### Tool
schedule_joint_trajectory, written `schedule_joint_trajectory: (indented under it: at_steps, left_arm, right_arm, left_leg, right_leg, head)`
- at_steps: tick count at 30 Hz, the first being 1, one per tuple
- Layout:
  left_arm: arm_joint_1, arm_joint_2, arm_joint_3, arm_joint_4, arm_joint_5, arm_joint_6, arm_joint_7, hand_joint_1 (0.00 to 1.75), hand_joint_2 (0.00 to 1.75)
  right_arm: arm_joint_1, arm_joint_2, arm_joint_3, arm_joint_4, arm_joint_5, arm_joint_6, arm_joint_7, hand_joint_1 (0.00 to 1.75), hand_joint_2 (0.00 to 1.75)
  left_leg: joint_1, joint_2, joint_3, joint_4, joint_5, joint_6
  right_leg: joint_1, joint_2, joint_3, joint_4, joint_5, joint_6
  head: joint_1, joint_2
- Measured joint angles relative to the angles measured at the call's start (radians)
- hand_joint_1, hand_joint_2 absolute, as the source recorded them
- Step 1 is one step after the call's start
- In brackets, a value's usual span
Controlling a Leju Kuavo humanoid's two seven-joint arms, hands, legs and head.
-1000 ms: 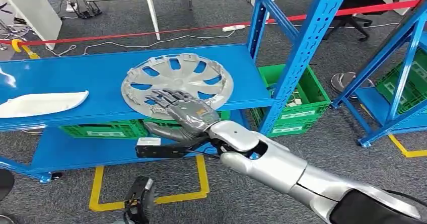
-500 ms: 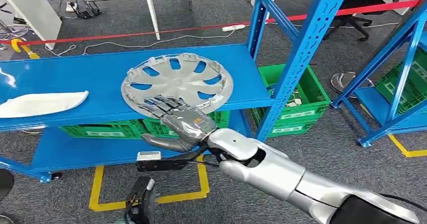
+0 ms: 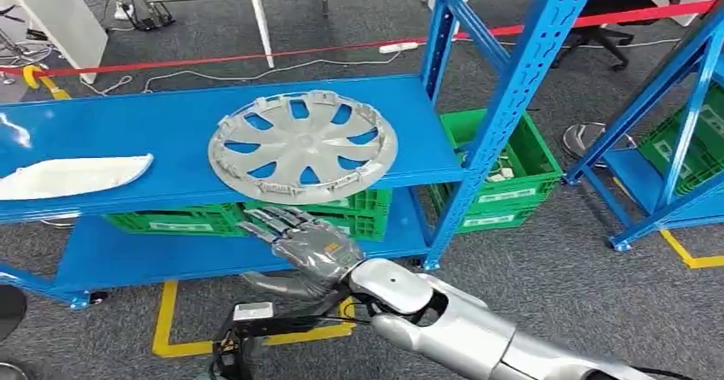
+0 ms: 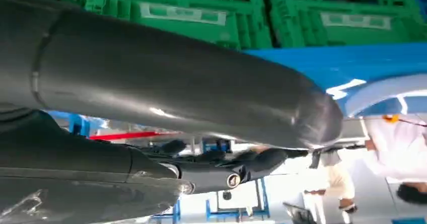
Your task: Take the parts from the cabinet and place them on the table.
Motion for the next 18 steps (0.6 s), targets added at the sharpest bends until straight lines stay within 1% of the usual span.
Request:
schedule_joint_trajectory:
  at_steps: [1, 2, 3, 4, 5, 6, 7, 8, 9, 10, 11, 12, 13, 14, 15, 16, 17, 18]
  left_arm:
    - [-0.001, 0.001, 0.000, 0.000, 0.000, 0.002, 0.001, 0.00, 0.00]
    - [-0.001, 0.001, 0.001, 0.000, 0.000, 0.002, 0.002, 0.00, 0.00]
    - [0.000, 0.000, 0.001, 0.000, 0.000, 0.003, 0.003, 0.00, 0.00]
    - [0.001, 0.001, 0.001, 0.000, 0.000, 0.003, 0.004, 0.00, 0.00]
    - [0.004, 0.001, 0.001, 0.000, 0.000, 0.005, 0.004, 0.00, 0.00]
    - [0.007, 0.001, 0.001, 0.000, 0.000, 0.006, 0.004, 0.00, 0.00]
    - [0.009, 0.001, 0.001, 0.000, 0.000, 0.006, 0.004, 0.00, 0.00]
    - [0.009, 0.001, 0.001, 0.000, -0.001, 0.007, 0.004, 0.00, 0.00]
    - [0.009, 0.001, 0.001, 0.000, -0.001, 0.007, 0.004, 0.00, 0.00]
    - [0.009, 0.002, 0.001, 0.000, -0.001, 0.007, 0.004, 0.00, 0.00]
    - [0.008, 0.002, 0.001, 0.000, -0.001, 0.008, 0.004, 0.00, 0.00]
    - [0.008, -0.001, 0.001, 0.000, -0.002, 0.008, 0.003, 0.00, 0.00]
    - [0.011, -0.003, 0.001, 0.000, -0.002, 0.010, 0.003, 0.00, 0.00]
    - [0.013, -0.004, 0.000, 0.000, -0.003, 0.010, 0.002, 0.00, 0.00]
    - [0.011, -0.007, 0.000, -0.001, -0.003, 0.010, 0.002, 0.00, 0.00]
    - [0.009, -0.006, 0.001, -0.001, -0.003, 0.010, 0.002, 0.00, 0.00]
    - [0.003, -0.005, 0.001, -0.001, -0.004, 0.010, 0.001, 0.00, 0.00]
    - [0.001, -0.003, 0.001, -0.001, -0.003, 0.011, 0.001, 0.00, 0.00]
  right_arm:
    - [-0.001, 0.000, -0.004, -0.003, 0.001, 0.000, -0.002, 0.00, 0.00]
    - [0.001, 0.000, -0.007, -0.006, 0.001, 0.000, -0.003, 0.00, 0.00]
    - [0.006, 0.000, -0.009, -0.006, 0.001, 0.002, -0.003, 0.00, 0.00]
    - [0.012, -0.001, -0.011, -0.006, 0.002, 0.003, -0.003, 0.00, 0.00]
    - [0.019, -0.001, -0.014, -0.006, 0.002, 0.005, -0.003, 0.00, 0.00]
    - [0.024, -0.001, -0.015, -0.006, 0.002, 0.006, -0.003, 0.00, 0.00]
    - [0.026, -0.001, -0.016, -0.006, 0.002, 0.006, -0.004, 0.00, 0.00]
    - [0.027, -0.001, -0.019, -0.006, 0.002, 0.007, -0.005, 0.00, 0.00]
    - [0.028, -0.001, -0.022, -0.006, 0.002, 0.007, -0.004, 0.00, 0.00]
    - [0.028, -0.002, -0.024, -0.006, 0.002, 0.008, -0.005, 0.00, 0.00]
    - [0.025, -0.002, -0.024, -0.006, 0.002, 0.011, -0.005, 0.00, 0.00]
    - [0.025, -0.002, -0.026, -0.008, 0.002, 0.012, -0.005, 0.00, 0.00]
    - [0.029, -0.002, -0.029, -0.011, 0.003, 0.012, -0.005, 0.00, 0.00]
    - [0.028, -0.002, -0.031, -0.011, 0.003, 0.012, -0.005, 0.00, 0.00]
    - [0.026, -0.002, -0.032, -0.016, 0.003, 0.012, -0.006, 0.00, 0.00]
    - [0.027, -0.002, -0.033, -0.016, 0.003, 0.011, -0.006, 0.00, 0.00]
    - [0.024, -0.001, -0.034, -0.016, 0.003, 0.013, -0.005, 0.00, 0.00]
    - [0.024, -0.001, -0.034, -0.016, 0.003, 0.014, -0.006, 0.00, 0.00]
  left_leg:
    - [0.002, 0.000, 0.007, -0.002, -0.003, 0.002]
    - [0.003, 0.000, 0.009, -0.001, -0.006, 0.001]
    - [0.006, 0.000, 0.013, -0.002, -0.008, -0.002]
    - [0.011, 0.001, 0.014, -0.001, -0.012, -0.008]
    - [0.016, 0.001, 0.018, 0.001, -0.017, -0.015]
    - [0.022, 0.001, 0.026, 0.001, -0.022, -0.023]
    - [0.031, 0.001, 0.035, 0.001, -0.028, -0.032]
    - [0.044, 0.001, 0.050, 0.001, -0.035, -0.043]
    - [0.055, 0.002, 0.065, 0.001, -0.043, -0.054]
    - [0.060, 0.002, 0.075, -0.004, -0.048, -0.069]
    - [0.070, 0.001, 0.080, -0.013, -0.044, -0.083]
    - [0.070, 0.001, 0.087, -0.029, -0.048, -0.096]
    - [0.070, 0.002, 0.109, -0.035, -0.020, -0.109]
    - [0.068, 0.003, 0.113, -0.032, -0.004, -0.120]
    - [0.069, 0.005, 0.107, -0.022, -0.003, -0.126]
    - [0.066, 0.011, 0.087, 0.024, 0.008, -0.119]
    - [0.058, 0.011, 0.034, 0.109, 0.018, -0.108]
    - [0.050, 0.011, -0.025, 0.188, 0.003, -0.102]
  right_leg:
    - [0.000, -0.001, -0.006, 0.025, -0.024, 0.004]
    - [-0.006, -0.001, -0.033, 0.084, -0.059, 0.005]
    - [-0.009, -0.001, -0.075, 0.164, -0.096, 0.012]
    - [-0.012, -0.001, -0.120, 0.244, -0.129, 0.018]
    - [-0.019, -0.002, -0.148, 0.287, -0.138, 0.029]
    - [-0.027, -0.003, -0.151, 0.280, -0.122, 0.034]
    - [-0.032, -0.004, -0.130, 0.231, -0.086, 0.041]
    - [-0.037, -0.005, -0.082, 0.133, -0.031, 0.049]
    - [-0.043, -0.008, -0.031, 0.036, 0.017, 0.056]
    - [-0.045, -0.010, 0.003, -0.035, 0.040, 0.067]
    - [-0.030, -0.010, -0.002, -0.032, -0.009, 0.054]
    - [-0.025, -0.013, 0.013, -0.033, -0.018, 0.031]
    - [-0.020, -0.009, 0.017, -0.054, -0.023, 0.009]
    - [-0.020, -0.007, 0.026, -0.064, -0.025, -0.012]
    - [-0.026, 0.001, 0.068, -0.081, -0.005, -0.028]
    - [-0.030, -0.008, 0.089, -0.091, 0.004, -0.031]
    - [-0.031, -0.008, 0.098, -0.092, -0.001, -0.040]
    - [-0.031, -0.008, 0.109, -0.096, -0.004, -0.043]
  head:
    - [0.008, 0.000]
    - [0.011, 0.000]
    - [0.003, 0.000]
    - [0.006, 0.000]
    - [0.007, 0.000]
    - [0.005, 0.000]
    - [0.005, 0.000]
    - [0.005, 0.000]
    - [0.005, 0.000]
    - [0.007, 0.000]
    - [0.014, 0.000]
    - [0.014, 0.000]
    - [0.015, 0.000]
    - [0.019, 0.000]
    - [0.011, 0.001]
    - [0.011, 0.000]
    - [0.005, -0.001]
    - [-0.004, -0.001]
